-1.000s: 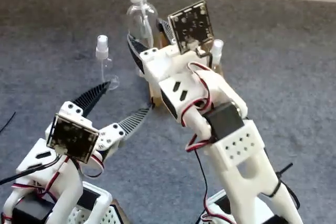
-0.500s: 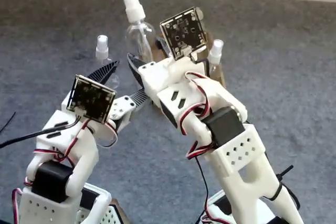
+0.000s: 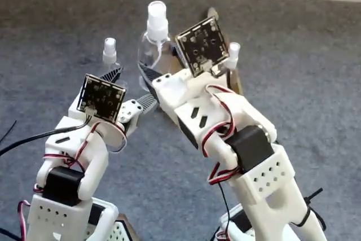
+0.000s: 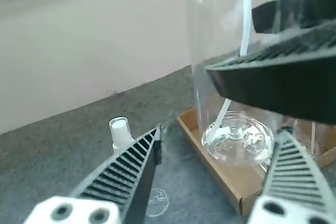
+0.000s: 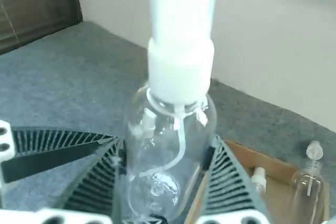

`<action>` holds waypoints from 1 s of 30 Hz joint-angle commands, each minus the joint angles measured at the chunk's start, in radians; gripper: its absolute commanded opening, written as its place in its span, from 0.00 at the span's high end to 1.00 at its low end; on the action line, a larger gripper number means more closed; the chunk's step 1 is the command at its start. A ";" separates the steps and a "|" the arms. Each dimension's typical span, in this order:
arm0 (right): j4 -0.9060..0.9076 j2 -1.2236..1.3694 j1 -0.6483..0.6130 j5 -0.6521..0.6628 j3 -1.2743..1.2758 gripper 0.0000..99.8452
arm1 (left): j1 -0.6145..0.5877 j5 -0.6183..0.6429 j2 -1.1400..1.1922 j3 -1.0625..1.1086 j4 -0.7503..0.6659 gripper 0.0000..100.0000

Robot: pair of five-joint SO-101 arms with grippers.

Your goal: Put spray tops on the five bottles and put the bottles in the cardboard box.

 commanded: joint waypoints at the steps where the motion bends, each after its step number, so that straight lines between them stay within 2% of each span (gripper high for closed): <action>1: -0.005 -0.028 0.059 0.020 -0.074 1.00 | -0.015 0.002 0.008 0.002 -0.026 0.70; 6: -0.209 0.111 0.185 0.025 -0.079 1.00 | -0.022 0.000 -0.022 0.004 -0.002 0.70; 11: -0.440 0.355 0.194 0.124 -0.084 1.00 | -0.035 -0.005 -0.252 0.007 0.192 0.70; 15: -0.564 0.519 0.196 0.132 -0.084 1.00 | -0.176 -0.077 -0.438 0.025 0.338 0.70; 20: -0.596 0.674 0.191 0.186 -0.084 1.00 | -0.383 -0.081 -0.503 0.189 0.345 0.70; 24: -0.806 0.788 0.225 0.147 -0.079 1.00 | -0.404 -0.049 -0.512 0.334 0.276 0.70; 30: -0.947 0.952 0.246 0.103 -0.084 1.00 | -0.404 -0.044 -0.512 0.395 0.226 0.70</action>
